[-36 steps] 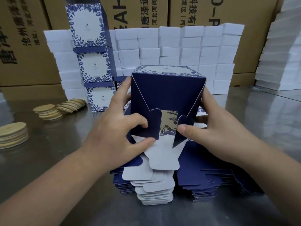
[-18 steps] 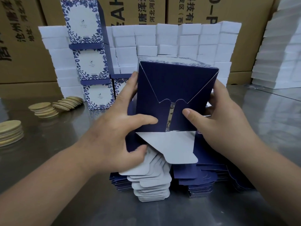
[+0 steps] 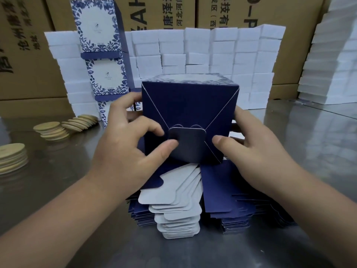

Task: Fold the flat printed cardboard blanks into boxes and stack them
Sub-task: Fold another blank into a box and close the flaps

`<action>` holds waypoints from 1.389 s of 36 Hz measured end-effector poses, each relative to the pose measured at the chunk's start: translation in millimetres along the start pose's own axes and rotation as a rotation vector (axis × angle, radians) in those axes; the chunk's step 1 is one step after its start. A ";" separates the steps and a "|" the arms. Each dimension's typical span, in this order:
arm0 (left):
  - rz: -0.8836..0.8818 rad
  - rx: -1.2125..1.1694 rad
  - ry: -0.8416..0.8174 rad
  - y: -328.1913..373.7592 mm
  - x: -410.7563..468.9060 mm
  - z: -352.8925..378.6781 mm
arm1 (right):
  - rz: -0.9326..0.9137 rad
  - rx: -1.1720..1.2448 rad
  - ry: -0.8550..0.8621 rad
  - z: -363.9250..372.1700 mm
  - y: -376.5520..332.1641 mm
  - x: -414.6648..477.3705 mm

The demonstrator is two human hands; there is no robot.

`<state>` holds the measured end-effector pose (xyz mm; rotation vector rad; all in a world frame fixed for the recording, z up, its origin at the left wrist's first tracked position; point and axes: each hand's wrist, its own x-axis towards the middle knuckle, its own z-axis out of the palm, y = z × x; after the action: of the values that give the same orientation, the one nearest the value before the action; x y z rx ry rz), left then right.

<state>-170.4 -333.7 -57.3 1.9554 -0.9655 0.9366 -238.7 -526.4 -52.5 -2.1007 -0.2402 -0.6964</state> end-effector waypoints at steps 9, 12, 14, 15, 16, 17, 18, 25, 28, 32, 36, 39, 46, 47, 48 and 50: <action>-0.312 -0.277 0.060 3.8 5.3 4.6 | 0.139 0.189 0.023 7.0 2.9 -2.1; -0.346 -0.272 -0.098 6.9 6.6 3.5 | 0.162 0.259 0.045 9.3 2.3 -2.2; -0.386 -0.333 -0.159 7.2 5.7 5.7 | 0.166 0.257 0.053 10.0 3.1 -1.6; -0.409 -0.378 -0.177 7.0 5.1 7.0 | 0.162 0.249 0.055 10.5 3.6 -1.3; -0.419 -0.426 -0.188 7.0 4.7 8.5 | 0.155 0.242 0.059 11.1 3.8 -1.3; -0.420 -0.476 -0.195 6.9 4.3 9.9 | 0.148 0.240 0.062 11.7 3.7 -1.3; -0.426 -0.525 -0.196 7.3 3.7 11.4 | 0.143 0.244 0.063 12.3 3.6 -1.6; -0.565 -0.633 -0.105 3.5 -3.4 23.9 | 0.162 0.268 0.084 17.0 6.2 -1.2; -0.640 -0.671 -0.146 4.4 -5.8 26.4 | 0.191 0.248 0.104 19.7 7.1 -1.3; -0.740 -0.691 -0.126 5.4 -7.0 27.0 | 0.206 0.245 0.146 23.2 8.2 -1.2; -0.786 -0.691 -0.102 7.6 -7.4 27.5 | 0.216 0.240 0.178 25.0 9.2 -1.6; -0.798 -0.664 -0.079 9.8 -7.3 28.6 | 0.214 0.232 0.203 27.3 8.7 -1.4; -0.854 -0.593 0.010 13.3 -7.3 31.1 | 0.208 0.178 0.262 32.2 9.8 0.1; -0.862 -0.586 0.019 14.0 -7.2 31.5 | 0.207 0.173 0.271 32.7 9.9 0.5; -0.872 -0.580 0.028 14.5 -7.3 32.0 | 0.206 0.167 0.278 33.1 10.1 0.8; -0.888 -0.569 0.042 15.2 -7.3 32.7 | 0.205 0.154 0.290 34.1 10.5 1.6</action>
<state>-177.5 -365.9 -73.6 1.5867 -0.2098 0.1565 -219.8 -505.4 -74.3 -1.8207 0.0798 -0.8198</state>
